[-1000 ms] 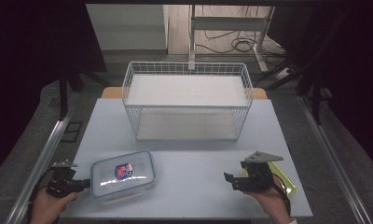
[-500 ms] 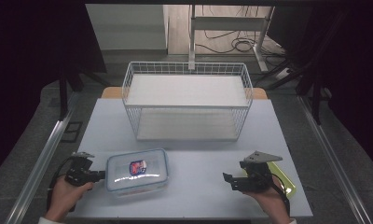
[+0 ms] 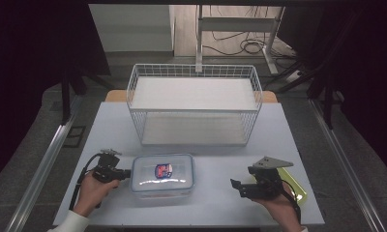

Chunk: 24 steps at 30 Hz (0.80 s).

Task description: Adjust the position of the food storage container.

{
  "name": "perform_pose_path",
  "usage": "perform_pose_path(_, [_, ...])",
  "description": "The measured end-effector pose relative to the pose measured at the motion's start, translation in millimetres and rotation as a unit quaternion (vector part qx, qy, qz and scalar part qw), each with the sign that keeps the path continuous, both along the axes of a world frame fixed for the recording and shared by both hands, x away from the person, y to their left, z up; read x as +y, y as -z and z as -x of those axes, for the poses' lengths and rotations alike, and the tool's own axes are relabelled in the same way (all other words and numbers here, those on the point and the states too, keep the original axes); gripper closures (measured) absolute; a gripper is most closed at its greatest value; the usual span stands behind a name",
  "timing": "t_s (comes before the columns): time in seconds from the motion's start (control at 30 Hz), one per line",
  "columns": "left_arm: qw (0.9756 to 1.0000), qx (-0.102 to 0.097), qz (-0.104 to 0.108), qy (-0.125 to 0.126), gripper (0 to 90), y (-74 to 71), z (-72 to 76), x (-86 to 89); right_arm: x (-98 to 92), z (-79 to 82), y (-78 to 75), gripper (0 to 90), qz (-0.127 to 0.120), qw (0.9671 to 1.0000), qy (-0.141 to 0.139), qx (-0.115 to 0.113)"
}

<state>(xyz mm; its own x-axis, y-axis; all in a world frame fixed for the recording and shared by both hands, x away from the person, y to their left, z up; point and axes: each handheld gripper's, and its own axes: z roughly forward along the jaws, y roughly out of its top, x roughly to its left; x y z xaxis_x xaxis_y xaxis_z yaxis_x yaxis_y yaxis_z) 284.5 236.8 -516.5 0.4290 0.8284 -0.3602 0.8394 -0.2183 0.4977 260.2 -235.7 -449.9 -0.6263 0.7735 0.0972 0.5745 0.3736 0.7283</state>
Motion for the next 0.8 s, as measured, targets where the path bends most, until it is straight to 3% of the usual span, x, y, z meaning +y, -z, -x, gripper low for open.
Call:
perform_pose_path(0.4, [0.9994, -0.008, 0.014, 0.03, 90.0, -0.1, -11.4, -56.3, 0.5, -0.3, 1.6, 20.4, 0.001, 1.0, -0.004, -0.001])
perform_pose_path(0.63, [0.9992, -0.015, 0.015, 0.034, 89.8, 0.0, -11.8, -68.1, 2.7, 0.9, 3.0, 20.1, 0.003, 0.9999, -0.01, -0.004])
perform_pose_path(0.7, [0.9992, -0.018, 0.015, 0.034, 87.1, -0.5, -11.7, -65.6, 3.4, 1.2, 3.0, 20.1, 0.001, 0.9999, -0.012, -0.008])
perform_pose_path(0.73, [0.9989, -0.022, 0.03, 0.029, 87.3, -4.0, -10.2, -60.8, 3.8, 1.2, 3.1, 20.1, 0.0, 0.9999, -0.012, -0.01])
perform_pose_path(0.77, [0.9989, -0.022, 0.03, 0.029, 87.1, -4.0, -10.2, -60.8, 4.0, 1.3, 3.2, 20.0, -0.003, 0.9999, -0.012, -0.009])
perform_pose_path(0.8, [0.9986, -0.034, 0.033, 0.024, 87.1, -10.0, -5.8, -56.9, 4.4, 1.5, 3.3, 19.9, -0.007, 0.9998, -0.014, -0.01])
